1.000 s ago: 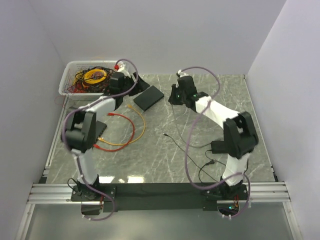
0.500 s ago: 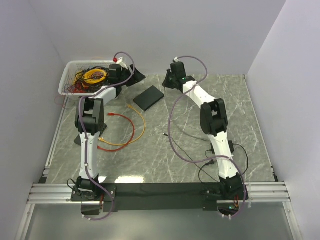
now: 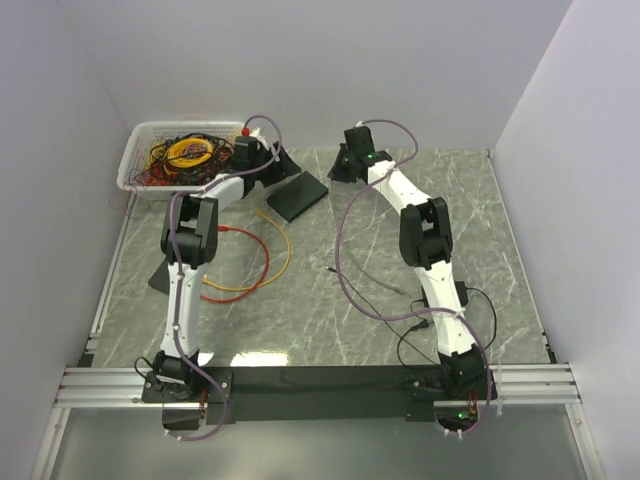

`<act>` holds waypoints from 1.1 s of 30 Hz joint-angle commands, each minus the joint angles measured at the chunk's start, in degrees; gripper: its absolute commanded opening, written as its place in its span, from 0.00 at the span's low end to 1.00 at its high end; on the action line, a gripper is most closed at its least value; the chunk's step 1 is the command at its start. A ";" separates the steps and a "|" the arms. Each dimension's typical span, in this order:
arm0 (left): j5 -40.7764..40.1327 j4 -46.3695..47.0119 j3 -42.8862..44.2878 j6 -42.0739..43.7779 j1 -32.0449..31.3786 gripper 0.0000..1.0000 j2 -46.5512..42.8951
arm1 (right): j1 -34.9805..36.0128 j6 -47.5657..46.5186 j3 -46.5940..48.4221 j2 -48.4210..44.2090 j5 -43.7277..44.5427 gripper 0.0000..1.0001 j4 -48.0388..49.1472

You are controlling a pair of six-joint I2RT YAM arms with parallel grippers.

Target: Insert the plug into the switch port

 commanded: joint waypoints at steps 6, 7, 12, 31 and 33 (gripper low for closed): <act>1.14 -1.75 -4.65 -3.92 -0.27 0.74 -0.04 | -0.17 3.45 -1.42 1.27 -8.36 0.00 0.77; 1.14 -1.39 -5.61 -4.01 -0.36 0.74 -1.27 | -0.08 3.71 -2.38 1.36 -8.89 0.00 1.04; 2.10 0.01 -11.94 -4.36 -1.41 0.73 -5.92 | 1.15 3.45 -10.53 -2.05 -10.92 0.00 4.19; -8.35 4.94 -44.38 -10.34 -16.18 0.72 -33.70 | 10.29 2.39 -61.26 -33.17 -8.37 0.00 21.25; -10.02 4.59 -46.48 -11.04 -17.23 0.72 -35.72 | 12.13 2.49 -65.12 -36.23 -7.41 0.00 21.96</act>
